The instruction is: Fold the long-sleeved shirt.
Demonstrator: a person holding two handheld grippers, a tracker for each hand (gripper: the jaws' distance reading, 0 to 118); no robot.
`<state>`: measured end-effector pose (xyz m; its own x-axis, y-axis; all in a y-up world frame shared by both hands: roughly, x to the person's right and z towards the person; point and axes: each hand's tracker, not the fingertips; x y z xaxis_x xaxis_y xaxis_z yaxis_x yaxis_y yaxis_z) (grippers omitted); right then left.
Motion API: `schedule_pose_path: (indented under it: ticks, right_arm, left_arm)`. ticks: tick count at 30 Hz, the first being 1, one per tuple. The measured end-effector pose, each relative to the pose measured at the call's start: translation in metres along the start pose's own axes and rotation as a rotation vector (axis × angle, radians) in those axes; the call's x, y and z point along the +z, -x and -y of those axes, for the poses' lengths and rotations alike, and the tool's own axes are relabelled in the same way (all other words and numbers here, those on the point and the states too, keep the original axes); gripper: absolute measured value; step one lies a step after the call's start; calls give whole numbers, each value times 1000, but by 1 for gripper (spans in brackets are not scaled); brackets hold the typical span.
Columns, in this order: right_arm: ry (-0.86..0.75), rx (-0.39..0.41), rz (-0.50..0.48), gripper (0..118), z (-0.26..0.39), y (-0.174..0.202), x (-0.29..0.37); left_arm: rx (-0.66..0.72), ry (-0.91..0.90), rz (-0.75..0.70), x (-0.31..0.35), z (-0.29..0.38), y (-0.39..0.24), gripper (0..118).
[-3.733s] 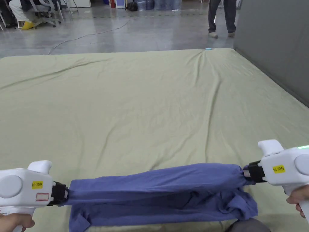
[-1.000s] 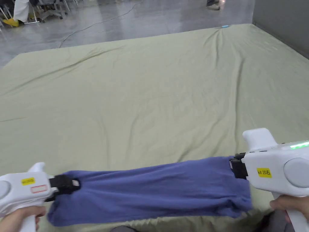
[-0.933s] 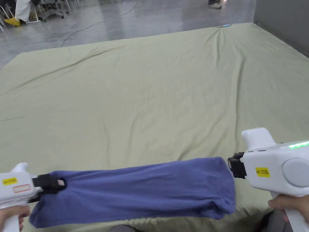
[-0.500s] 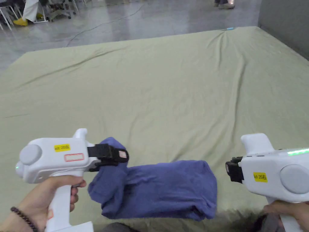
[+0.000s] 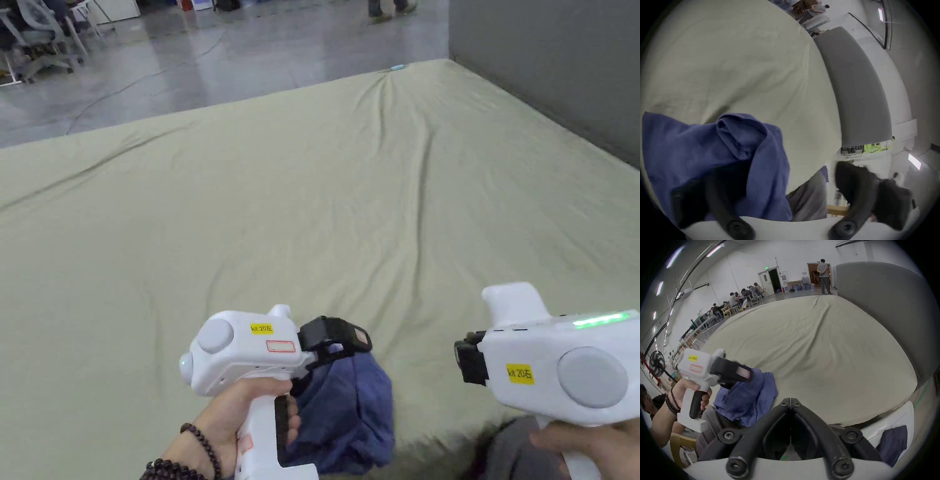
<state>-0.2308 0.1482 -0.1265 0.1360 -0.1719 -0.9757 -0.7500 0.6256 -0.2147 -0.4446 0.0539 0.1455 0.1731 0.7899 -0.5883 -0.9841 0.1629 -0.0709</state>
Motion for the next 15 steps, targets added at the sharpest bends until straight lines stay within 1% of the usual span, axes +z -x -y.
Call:
schedule_pose_path:
  ticks: [4,5,6,7,8,9,11,12,14,15]
  right_arm:
    - [19,2,-5,0,0,4,-10]
    - [21,11,-12,0,0,7,-12]
    - [21,16,-20,0,-1,10,-13]
    - [21,18,-28,0,-1,13,-14]
    - [18,16,-47,0,-1,15,-14]
    - [15,12,-68,0,-2,18,-14]
    - [13,11,-88,0,-3,22,-16]
    - [12,15,-88,0,-3,26,-15]
    - [11,24,-82,0,-3,30,-16]
    - [11,24,-82,0,-3,31,-16]
  left_arm:
    - [-65,-135,100,63,-4,-9,116]
    - [-67,-170,93,80,-2,-14,115]
    - [-66,-192,66,95,-1,-12,110]
    - [-73,-213,25,106,1,-10,92]
    - [-115,-260,-49,118,5,-7,34]
    - [-174,-304,-151,122,12,-9,0]
    - [-248,-309,-337,118,22,-8,0]
    - [-268,-274,-345,111,26,-5,0]
    - [-267,-202,-273,90,33,0,0]
    - [-275,-185,-282,79,36,0,0]
